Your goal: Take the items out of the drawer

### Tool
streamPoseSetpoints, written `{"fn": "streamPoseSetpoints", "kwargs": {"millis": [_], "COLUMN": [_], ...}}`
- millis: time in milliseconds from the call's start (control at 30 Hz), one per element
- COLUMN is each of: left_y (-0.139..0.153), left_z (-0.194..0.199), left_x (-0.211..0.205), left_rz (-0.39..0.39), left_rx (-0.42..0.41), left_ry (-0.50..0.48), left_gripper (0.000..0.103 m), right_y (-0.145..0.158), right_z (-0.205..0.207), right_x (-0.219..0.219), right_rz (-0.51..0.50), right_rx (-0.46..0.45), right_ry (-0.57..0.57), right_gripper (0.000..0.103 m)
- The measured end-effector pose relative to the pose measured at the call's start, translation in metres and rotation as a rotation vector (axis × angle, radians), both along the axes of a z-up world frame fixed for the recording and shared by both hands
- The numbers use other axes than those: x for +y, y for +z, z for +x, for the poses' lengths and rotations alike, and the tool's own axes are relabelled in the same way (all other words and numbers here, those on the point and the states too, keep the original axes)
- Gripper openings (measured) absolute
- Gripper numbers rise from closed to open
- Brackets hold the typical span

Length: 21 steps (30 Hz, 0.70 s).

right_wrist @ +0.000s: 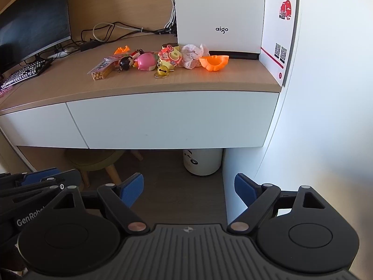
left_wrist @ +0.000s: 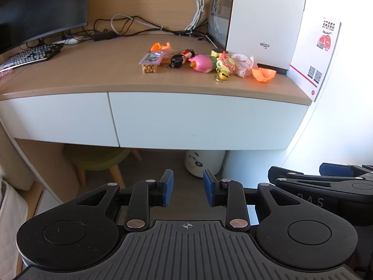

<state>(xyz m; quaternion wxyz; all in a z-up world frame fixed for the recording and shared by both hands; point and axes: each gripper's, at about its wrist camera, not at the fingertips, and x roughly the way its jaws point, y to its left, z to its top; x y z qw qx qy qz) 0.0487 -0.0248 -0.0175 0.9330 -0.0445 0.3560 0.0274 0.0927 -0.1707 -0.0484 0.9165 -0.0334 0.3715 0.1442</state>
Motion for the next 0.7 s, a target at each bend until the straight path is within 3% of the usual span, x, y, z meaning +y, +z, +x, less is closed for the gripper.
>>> {"fn": "streamPoseSetpoints", "kwargs": {"millis": [700], "left_y": [0.0001], "left_z": [-0.0023], "left_x": [0.0027], "left_rz": [-0.002], "left_rx": [-0.004], "left_ry": [0.004], "left_gripper": [0.032], "right_y": [-0.0016], "right_z": [-0.0010], "right_x": [0.0011], "right_rz": [0.001], "right_rx": [0.007], "right_ry": [0.001], "right_gripper": [0.086]}}
